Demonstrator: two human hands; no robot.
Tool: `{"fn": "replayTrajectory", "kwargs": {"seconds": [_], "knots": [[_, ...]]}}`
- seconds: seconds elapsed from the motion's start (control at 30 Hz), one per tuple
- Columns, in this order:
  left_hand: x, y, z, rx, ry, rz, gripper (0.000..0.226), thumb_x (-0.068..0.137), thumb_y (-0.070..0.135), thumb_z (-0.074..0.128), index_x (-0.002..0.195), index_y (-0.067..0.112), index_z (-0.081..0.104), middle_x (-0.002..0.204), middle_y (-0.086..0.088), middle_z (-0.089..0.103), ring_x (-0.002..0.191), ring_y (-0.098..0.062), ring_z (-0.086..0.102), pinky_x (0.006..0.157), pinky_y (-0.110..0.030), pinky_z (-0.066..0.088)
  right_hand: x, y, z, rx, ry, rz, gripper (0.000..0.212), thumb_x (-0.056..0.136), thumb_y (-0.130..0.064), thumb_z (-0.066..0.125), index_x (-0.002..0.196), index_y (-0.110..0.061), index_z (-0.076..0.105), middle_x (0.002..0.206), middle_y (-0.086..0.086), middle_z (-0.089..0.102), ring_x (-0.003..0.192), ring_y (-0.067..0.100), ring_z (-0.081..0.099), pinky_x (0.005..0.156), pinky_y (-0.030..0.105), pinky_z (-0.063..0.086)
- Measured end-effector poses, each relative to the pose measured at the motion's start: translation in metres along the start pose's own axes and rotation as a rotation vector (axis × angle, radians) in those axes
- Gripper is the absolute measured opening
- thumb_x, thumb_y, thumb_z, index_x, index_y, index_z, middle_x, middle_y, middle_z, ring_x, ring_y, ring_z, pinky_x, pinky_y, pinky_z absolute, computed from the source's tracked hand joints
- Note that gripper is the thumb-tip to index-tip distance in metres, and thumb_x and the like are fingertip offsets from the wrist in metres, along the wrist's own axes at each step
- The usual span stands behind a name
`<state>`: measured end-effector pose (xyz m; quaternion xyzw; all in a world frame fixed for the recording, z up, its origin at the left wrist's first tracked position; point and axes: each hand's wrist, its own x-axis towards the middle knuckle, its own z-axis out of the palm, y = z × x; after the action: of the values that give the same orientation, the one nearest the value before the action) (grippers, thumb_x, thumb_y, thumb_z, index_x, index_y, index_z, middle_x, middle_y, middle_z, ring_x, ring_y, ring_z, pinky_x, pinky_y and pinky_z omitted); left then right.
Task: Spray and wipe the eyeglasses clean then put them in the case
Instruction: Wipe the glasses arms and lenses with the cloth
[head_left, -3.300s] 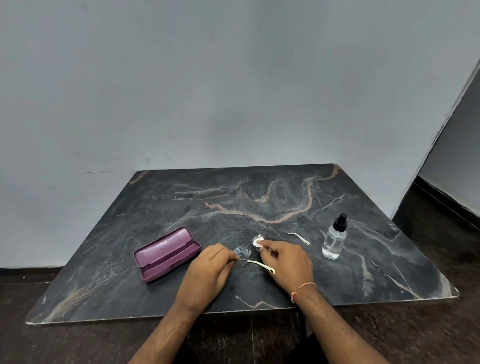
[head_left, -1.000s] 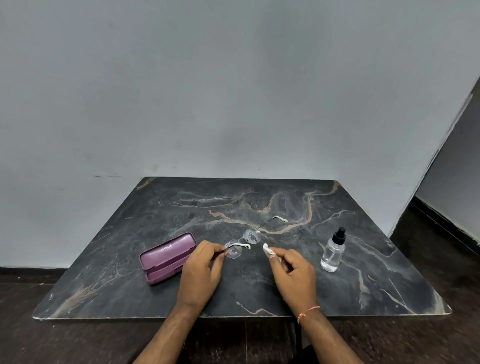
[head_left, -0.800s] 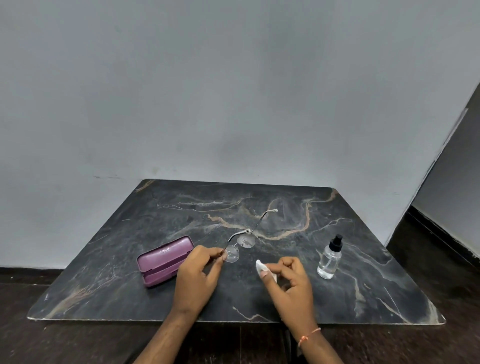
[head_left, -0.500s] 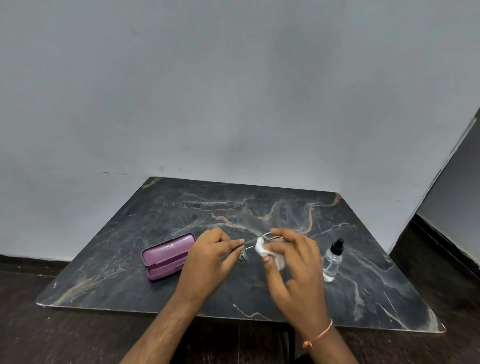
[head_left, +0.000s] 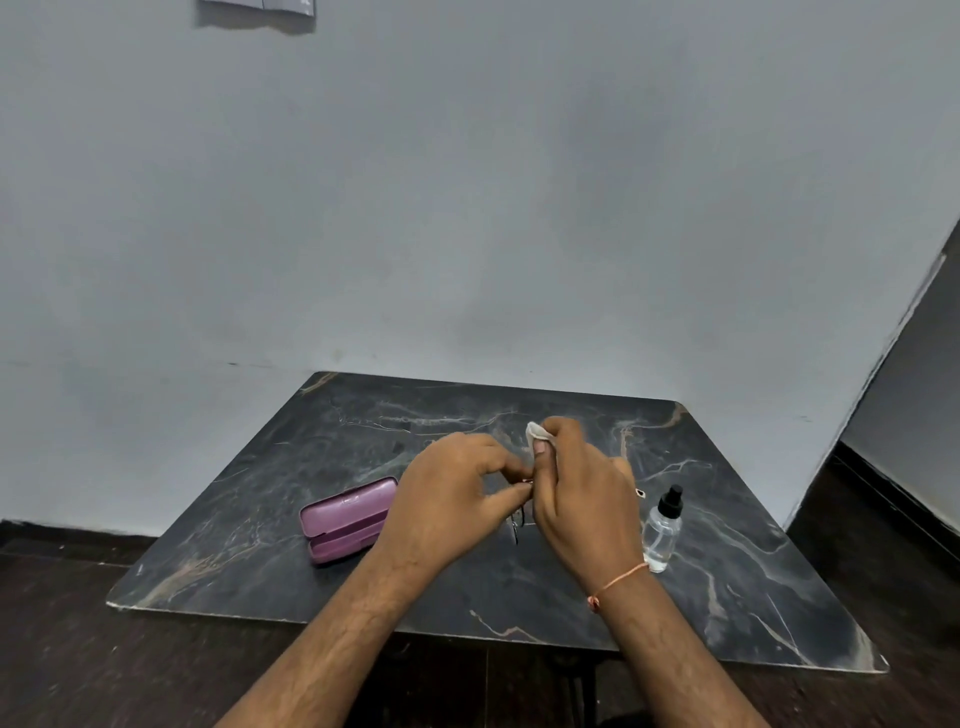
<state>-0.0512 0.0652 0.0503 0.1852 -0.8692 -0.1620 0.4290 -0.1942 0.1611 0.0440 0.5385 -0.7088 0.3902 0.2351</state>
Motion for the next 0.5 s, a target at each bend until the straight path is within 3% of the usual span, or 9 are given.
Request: {"fn": "replayTrajectory", "kwargs": {"seconds": [0.1,0.2,0.3,0.4,0.5], "knots": [[-0.001,0.000,0.002,-0.143,0.014,-0.021,0.020,0.093,0.037,0.086,0.113,0.036,0.084,0.107,0.023,0.079,0.103,0.000,0.074,0.093,-0.023,0.057,0.003,0.002,0.000,0.131,0.079,0.044,0.012,0.111,-0.033,0.043,0.121,-0.027,0.048,0.076,-0.014,0.062,0.069,0.022,0.066,0.070,0.040,0.045],[-0.005,-0.003,0.002,-0.302,0.089,-0.140,0.041,0.102,0.065,0.063,0.133,0.040,0.073,0.125,0.025,0.074,0.117,-0.002,0.071,0.092,-0.011,0.053,0.009,0.009,0.000,0.314,0.124,0.168,0.014,0.111,-0.044,0.043,0.115,-0.032,0.052,0.069,-0.011,0.060,0.063,0.009,0.060,0.053,0.031,0.041],[-0.015,-0.013,0.005,-0.490,0.127,-0.267,0.054,0.106,0.073,0.042,0.142,0.040,0.064,0.138,0.020,0.071,0.130,-0.007,0.067,0.102,-0.019,0.053,0.016,0.017,-0.001,0.602,0.153,0.333,0.005,0.110,-0.046,0.051,0.108,-0.043,0.055,0.086,-0.016,0.066,0.068,0.001,0.060,0.057,0.019,0.045],[-0.031,-0.024,0.019,-0.622,-0.008,-0.342,0.053,0.109,0.061,0.031,0.152,0.039,0.053,0.145,0.020,0.067,0.140,-0.005,0.059,0.107,-0.030,0.047,0.019,0.022,0.001,0.796,0.226,0.474,0.007,0.105,-0.050,0.054,0.105,-0.046,0.060,0.094,-0.021,0.064,0.081,0.000,0.059,0.072,0.020,0.050],[-0.044,-0.033,0.037,-0.655,-0.088,-0.332,0.055,0.112,0.056,0.026,0.155,0.032,0.050,0.147,0.010,0.069,0.147,-0.015,0.057,0.116,-0.041,0.046,0.020,0.024,0.008,0.973,0.252,0.622,0.017,0.110,-0.041,0.056,0.099,-0.051,0.064,0.099,-0.005,0.064,0.077,0.004,0.059,0.068,0.022,0.052]]}}
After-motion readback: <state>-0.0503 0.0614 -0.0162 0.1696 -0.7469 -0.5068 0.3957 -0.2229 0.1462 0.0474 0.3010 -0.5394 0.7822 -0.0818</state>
